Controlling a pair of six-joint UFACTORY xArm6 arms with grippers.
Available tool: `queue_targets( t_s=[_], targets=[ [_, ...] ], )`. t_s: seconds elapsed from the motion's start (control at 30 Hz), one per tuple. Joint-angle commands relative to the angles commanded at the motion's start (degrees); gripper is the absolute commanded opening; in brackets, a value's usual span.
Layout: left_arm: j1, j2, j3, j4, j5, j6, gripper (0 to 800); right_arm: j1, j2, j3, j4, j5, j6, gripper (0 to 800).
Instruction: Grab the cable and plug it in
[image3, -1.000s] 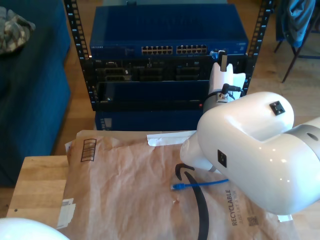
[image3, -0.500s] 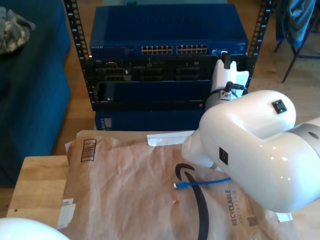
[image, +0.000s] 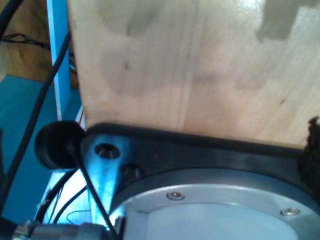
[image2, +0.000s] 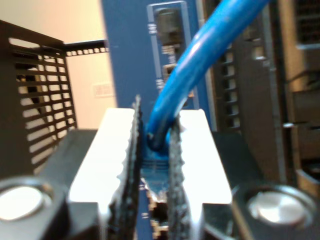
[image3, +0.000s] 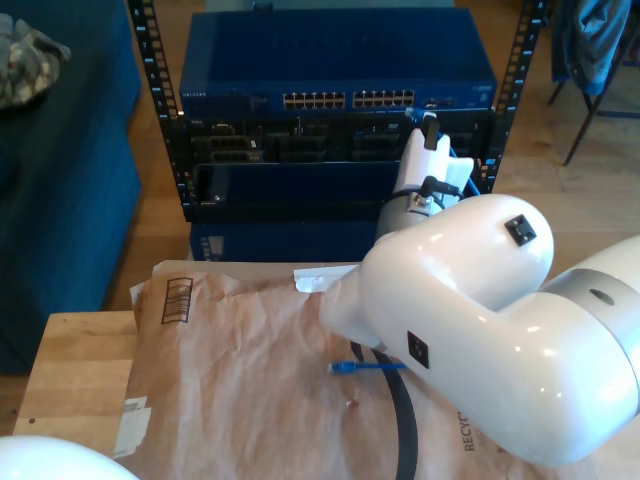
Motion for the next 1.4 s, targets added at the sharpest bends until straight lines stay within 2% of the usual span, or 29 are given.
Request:
queue_targets(
  t_s=[0.3,0.53,0.7,0.83,1.03,1.23,1.4],
  targets=[
    [0.0,0.0,0.0,-0.09,0.0,0.09,800,1.67,0.62,-1.14,4.57,-1.23,-0.88,0],
    [0.0,0.0,0.0,-0.09,0.0,0.0,800,1.76,4.13,-5.19,5.1,-2.29,-5.8,0],
    [0.0,0.0,0.0,-0.09,0.0,0.09,800,1.85,5.45,-8.97,6.68,-2.55,-12.66,0],
    [0.0,0.0,0.0,-0.09,0.0,0.0,800,2.64,5.54,-9.41,7.65,-3.69,-15.12,0],
    [0.0,0.0,0.0,-0.09,0.0,0.09,800,4.48,5.98,-10.9,13.45,-6.95,-19.43,0],
    [0.0,0.0,0.0,0.0,0.0,0.09,800,5.54,8.62,-16.35,19.52,-7.3,-19.6,0],
    [0.0,0.0,0.0,-0.09,0.0,0.0,800,5.63,11.87,-21.89,20.4,-9.05,-20.13,0]
  ],
)
